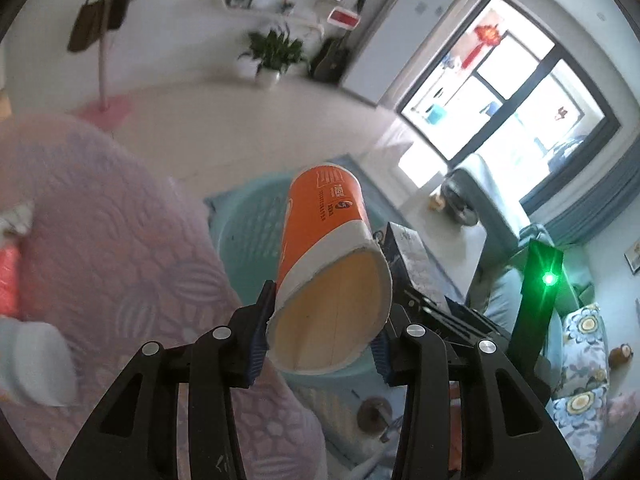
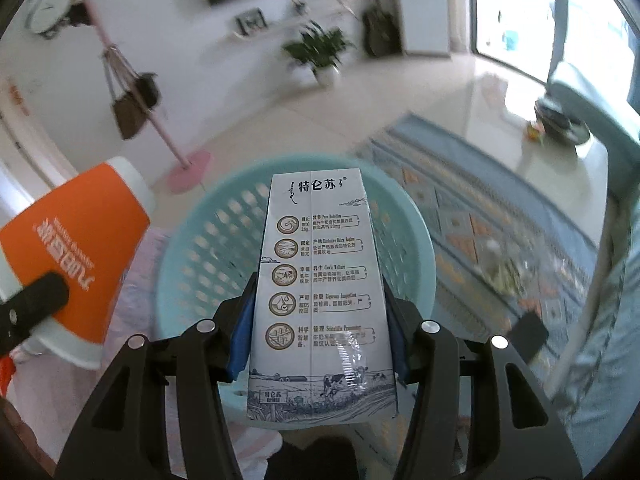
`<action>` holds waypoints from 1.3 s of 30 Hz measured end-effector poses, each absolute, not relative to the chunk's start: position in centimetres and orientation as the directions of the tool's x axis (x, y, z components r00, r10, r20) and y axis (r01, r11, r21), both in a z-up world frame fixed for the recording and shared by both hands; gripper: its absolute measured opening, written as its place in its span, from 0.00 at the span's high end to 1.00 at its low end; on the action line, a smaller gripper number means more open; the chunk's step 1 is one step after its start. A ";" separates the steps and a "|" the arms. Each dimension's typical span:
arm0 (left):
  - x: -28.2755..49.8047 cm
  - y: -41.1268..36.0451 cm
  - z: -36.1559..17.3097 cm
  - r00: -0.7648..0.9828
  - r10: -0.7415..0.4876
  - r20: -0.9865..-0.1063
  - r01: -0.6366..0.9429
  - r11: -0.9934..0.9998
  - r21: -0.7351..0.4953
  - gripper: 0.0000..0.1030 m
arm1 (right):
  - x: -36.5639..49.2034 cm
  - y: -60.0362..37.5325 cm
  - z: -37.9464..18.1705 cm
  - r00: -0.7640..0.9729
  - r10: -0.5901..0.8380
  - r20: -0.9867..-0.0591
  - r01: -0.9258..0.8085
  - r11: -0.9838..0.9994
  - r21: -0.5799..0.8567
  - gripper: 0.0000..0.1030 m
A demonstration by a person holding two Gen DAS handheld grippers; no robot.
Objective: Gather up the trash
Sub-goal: 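Carry the cup and carton over the blue basket and release both, then grasp the white spray can with the right gripper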
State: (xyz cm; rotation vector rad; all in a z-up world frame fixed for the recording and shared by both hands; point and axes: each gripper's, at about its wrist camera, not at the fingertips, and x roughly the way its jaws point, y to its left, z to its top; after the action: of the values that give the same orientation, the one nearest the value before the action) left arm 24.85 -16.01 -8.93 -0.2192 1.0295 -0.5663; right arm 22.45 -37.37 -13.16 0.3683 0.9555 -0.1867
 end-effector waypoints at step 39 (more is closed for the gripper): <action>12.1 -2.6 0.9 0.724 -0.445 -0.527 0.307 0.892 -0.332 0.40 | 16.8 -17.0 -0.7 0.743 0.263 -0.615 -0.234 0.964 0.129 0.48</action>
State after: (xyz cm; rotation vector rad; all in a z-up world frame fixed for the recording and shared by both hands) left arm 12.08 -2.57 0.95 -0.2283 0.6380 -0.4189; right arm 16.82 -17.03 -0.75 0.0442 0.6804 0.2724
